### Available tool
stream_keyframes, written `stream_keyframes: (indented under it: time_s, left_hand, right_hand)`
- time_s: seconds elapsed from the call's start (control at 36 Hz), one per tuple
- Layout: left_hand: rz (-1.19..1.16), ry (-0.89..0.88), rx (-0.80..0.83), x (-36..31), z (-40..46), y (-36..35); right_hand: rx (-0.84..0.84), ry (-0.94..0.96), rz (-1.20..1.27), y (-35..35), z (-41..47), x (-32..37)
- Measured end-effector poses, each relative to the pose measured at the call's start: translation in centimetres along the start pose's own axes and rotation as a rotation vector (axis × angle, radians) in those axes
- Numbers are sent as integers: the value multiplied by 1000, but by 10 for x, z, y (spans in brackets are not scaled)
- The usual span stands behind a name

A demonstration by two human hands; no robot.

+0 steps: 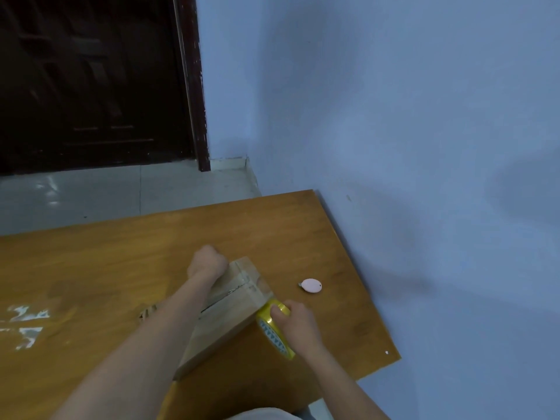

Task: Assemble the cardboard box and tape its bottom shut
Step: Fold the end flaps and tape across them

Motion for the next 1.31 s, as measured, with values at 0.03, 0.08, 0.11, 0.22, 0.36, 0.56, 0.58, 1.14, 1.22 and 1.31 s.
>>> stream_keyframes:
  time_s: [0.03,0.08,0.11,0.22,0.36,0.56,0.58,1.14,1.22,1.31]
  left_hand:
    - [-20,-46,-84,-3,-4,6]
    - [-127,-166,-230,-10,-16,18]
    - [-164,-232,-283,-13,-22,23]
    - [-47,-515,-316,-28,-42,26]
    - [268,-504,-33,-23,-49,-9]
    - [340,-450,-98,-23,-53,-7]
    - [341,-445,-108,-23,-54,-7]
    - [281,-786,-316,-9,-101,3]
    - [275,-783,-339,2,-107,0]
    - [330,-759,-279,9,-101,-8]
  right_hand:
    - [0,3,2,0,1,0]
    - [3,12,-4,0,2,-1]
    - [7,17,-13,0,2,-1]
    - [11,50,-23,-1,3,-1]
    - [-7,104,-9,-4,4,-2]
    - [-39,110,28,-9,2,-3]
    - [-45,112,36,-10,2,-3]
    - [193,133,559,-52,-3,19]
    - [133,148,555,-52,2,22]
    - [118,157,537,-54,3,23]
Point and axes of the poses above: each hand's wrist, its own z-axis towards the middle knuckle, its own y-axis out of the back of the hand, x = y × z, the point moved 8 cm from there along z, towards the middle knuckle, and after that the axes turned 2 degrees about y, right-handed, at the moved point
